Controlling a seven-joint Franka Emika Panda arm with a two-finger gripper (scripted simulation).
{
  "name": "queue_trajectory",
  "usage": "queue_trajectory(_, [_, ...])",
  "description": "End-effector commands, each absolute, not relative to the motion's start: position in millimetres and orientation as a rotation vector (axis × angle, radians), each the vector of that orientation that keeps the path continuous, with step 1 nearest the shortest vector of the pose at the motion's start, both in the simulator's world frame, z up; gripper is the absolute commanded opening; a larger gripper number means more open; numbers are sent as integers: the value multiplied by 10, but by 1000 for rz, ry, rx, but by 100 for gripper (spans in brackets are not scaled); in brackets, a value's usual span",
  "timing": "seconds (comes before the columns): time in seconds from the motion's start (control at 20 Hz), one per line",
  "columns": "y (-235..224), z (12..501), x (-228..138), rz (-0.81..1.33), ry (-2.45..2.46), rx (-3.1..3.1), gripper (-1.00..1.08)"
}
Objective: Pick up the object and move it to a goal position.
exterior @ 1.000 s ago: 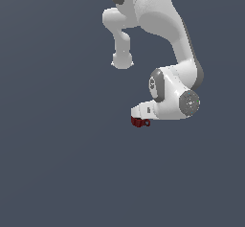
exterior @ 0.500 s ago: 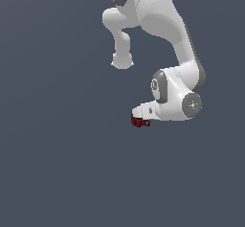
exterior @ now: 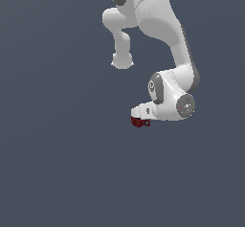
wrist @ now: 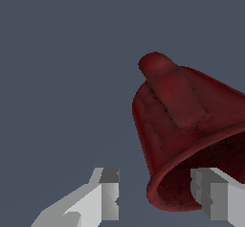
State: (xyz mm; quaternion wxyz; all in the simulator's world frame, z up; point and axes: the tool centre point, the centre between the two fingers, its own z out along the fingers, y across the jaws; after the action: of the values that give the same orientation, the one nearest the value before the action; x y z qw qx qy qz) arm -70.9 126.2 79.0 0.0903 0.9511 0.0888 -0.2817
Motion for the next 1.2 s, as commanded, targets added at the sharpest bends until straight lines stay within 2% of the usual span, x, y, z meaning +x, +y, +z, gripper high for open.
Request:
queue_trajectory(0.0, [1257,771,-723,-837,264,2828,28])
queue_trajectory(0.05, [1257,771,-723,-837,264,2828,-100])
queue_trajectory(0.7, [1285,795,-719,-837,264,2828,-100])
queue_trajectory(1.15, [1676,1130,-684,-837,266,2828,-100])
